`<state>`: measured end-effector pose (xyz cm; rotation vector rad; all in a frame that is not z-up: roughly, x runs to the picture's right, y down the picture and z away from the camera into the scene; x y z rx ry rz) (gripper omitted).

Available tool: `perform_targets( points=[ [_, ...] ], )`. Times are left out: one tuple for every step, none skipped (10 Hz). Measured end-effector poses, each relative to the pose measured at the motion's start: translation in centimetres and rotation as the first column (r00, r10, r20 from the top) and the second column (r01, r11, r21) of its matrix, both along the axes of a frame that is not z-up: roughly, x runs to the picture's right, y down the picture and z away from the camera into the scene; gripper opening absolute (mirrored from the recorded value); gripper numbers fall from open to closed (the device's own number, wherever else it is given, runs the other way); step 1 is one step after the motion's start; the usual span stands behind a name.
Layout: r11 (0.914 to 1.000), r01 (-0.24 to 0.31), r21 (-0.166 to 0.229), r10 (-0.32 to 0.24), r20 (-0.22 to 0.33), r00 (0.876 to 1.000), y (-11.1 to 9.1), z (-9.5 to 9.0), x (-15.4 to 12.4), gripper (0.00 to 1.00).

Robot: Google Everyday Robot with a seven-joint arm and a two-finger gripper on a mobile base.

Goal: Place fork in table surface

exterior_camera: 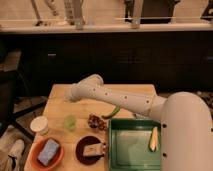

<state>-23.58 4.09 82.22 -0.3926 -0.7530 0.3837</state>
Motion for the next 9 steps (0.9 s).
perform_targets(
  points=[
    [0.9997, -0.023, -0.006, 0.023, 0.007, 1.0, 0.3, 0.6, 0.2, 0.18],
    [0.9992, -0.039, -0.012, 0.039, 0.007, 0.999, 0.4, 1.1, 0.6, 0.18],
    [0.9986, -0.049, -0.021, 0.049, 0.005, 0.999, 0.4, 1.7, 0.9, 0.18],
    [0.9984, -0.042, -0.039, 0.042, 0.004, 0.999, 0.9, 2.4, 0.9, 0.18],
    [0.9977, -0.032, -0.06, 0.032, 0.0, 0.999, 1.7, 3.2, 0.9, 0.18],
    [0.9968, -0.027, -0.076, 0.026, -0.006, 1.0, 2.2, 3.7, 1.1, 0.18],
    [0.9957, -0.021, -0.09, 0.02, -0.015, 1.0, 2.6, 4.1, 1.4, 0.18],
    [0.9947, -0.016, -0.101, 0.013, -0.032, 0.999, 3.0, 4.7, 2.0, 0.18],
    [0.9939, -0.015, -0.11, 0.01, -0.045, 0.999, 3.2, 5.1, 2.2, 0.18]
  ],
)
